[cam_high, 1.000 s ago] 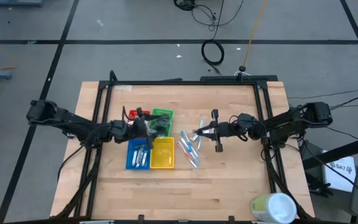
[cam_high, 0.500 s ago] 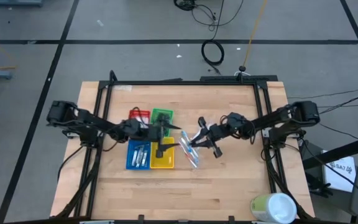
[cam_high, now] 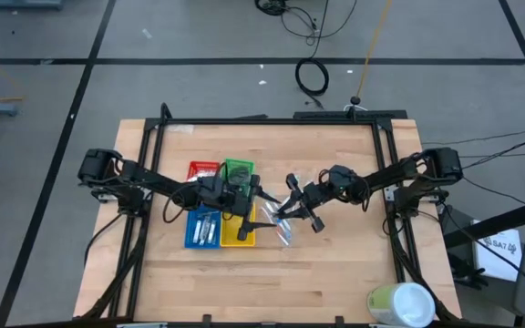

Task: Pick & Place Travel size toiletries
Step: Put the silver nail cutter into the blue bin

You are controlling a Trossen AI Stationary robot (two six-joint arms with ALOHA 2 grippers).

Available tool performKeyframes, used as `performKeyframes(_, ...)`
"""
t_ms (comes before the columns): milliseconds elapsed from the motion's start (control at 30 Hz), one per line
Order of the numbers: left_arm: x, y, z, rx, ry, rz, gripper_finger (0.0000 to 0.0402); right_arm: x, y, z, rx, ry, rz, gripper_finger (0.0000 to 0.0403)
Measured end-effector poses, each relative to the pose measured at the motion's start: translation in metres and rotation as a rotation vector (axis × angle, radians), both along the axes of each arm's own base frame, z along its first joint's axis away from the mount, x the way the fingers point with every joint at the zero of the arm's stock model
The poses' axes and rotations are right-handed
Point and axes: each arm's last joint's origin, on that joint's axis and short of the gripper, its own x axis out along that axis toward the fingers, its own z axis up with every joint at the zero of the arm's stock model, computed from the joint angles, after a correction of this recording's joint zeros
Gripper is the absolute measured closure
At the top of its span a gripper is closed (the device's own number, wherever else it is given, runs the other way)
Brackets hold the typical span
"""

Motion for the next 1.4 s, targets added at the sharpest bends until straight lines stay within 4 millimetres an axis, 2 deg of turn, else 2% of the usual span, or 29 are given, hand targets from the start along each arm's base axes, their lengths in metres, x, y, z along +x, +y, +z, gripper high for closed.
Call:
performKeyframes(133, 0.000, -0.002, 0.001, -0.001, -0.004, 0.001, 0.0108, 0.000, 0.000, 0.003, -0.049, -0.067, -0.075, 0.0358)
performKeyframes(433, 0.000, 0.003, 0.004, -0.027, -0.038, 0.176, 0.0108, 0.002, 0.003, 0.004, -0.181, -0.132, -0.246, 0.0358)
performKeyframes(733, -0.002, 0.002, 0.009, 0.013, -0.056, 0.181, 0.0108, 0.002, 0.005, 0.007, -0.242, -0.168, -0.341, 0.0358)
performKeyframes(967, -0.017, 0.009, 0.033, 0.024, -0.054, 0.197, 0.0108, -0.017, 0.005, 0.017, -0.250, -0.215, -0.347, 0.0358)
performKeyframes(1400, -0.012, 0.015, 0.033, -0.071, -0.132, 0.140, 0.0108, -0.022, 0.006, 0.030, -0.232, -0.324, -0.359, 0.0358)
